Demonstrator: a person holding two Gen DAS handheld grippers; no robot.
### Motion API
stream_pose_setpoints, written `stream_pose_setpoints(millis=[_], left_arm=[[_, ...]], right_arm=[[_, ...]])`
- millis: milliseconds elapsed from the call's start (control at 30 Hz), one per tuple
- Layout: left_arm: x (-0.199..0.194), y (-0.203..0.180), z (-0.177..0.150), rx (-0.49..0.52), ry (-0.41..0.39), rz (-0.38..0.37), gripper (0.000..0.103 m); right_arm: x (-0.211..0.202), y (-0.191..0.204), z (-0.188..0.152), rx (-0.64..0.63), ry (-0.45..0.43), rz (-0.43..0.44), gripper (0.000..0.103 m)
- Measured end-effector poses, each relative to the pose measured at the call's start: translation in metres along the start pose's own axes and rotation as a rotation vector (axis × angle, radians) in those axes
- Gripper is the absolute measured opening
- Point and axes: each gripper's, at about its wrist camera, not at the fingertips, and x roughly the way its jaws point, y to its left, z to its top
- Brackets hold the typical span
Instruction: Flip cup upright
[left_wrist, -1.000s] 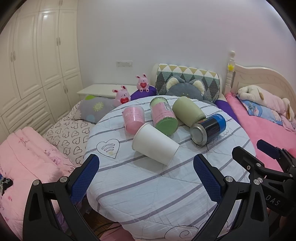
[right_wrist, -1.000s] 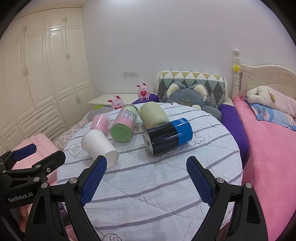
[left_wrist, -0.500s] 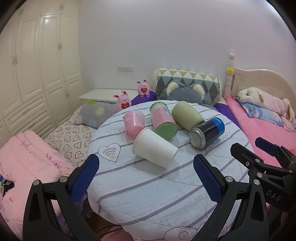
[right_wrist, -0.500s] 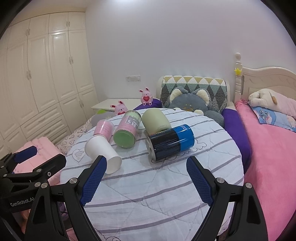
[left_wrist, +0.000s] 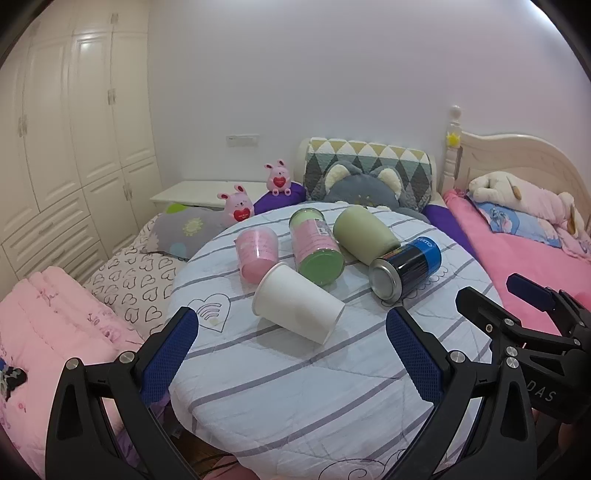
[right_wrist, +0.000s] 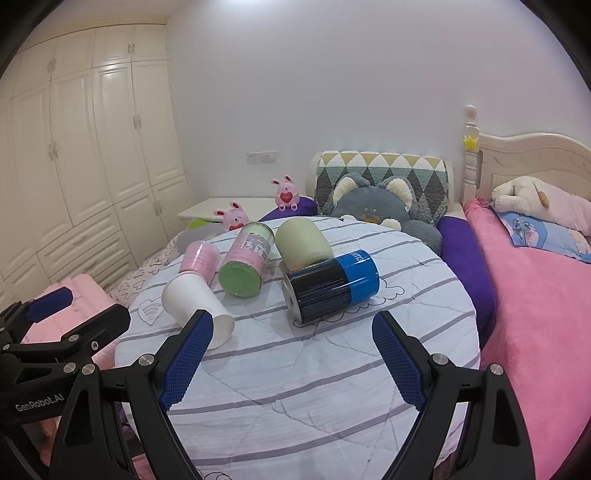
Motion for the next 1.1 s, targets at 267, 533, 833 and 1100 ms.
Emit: stream_pose_setpoints(millis=[267,533,833,1100], left_arm=[[0.010,0.004,0.010,-0.025,0.013,0.001,0.103],[0.032,0.011,0.020,-0.054,0.066,-0.018,0.103],[0.062,0.024,0.032,-0.088,0.109,-0.013,0.103],[0.084,0.037,0.045,-0.111,0.106,0.012,0.103]], right_arm=[[0.012,0.001,0.010,-0.020,0.024,-0.002,0.089],[0.031,0.004,0.022,-0.045,0.062,-0.004,0.089],[0.065,0.014,0.039,-0.090,0.113,-0.004,0.089],[0.090,0.023,0.056,-0.106,0.132,0.027,0.089]])
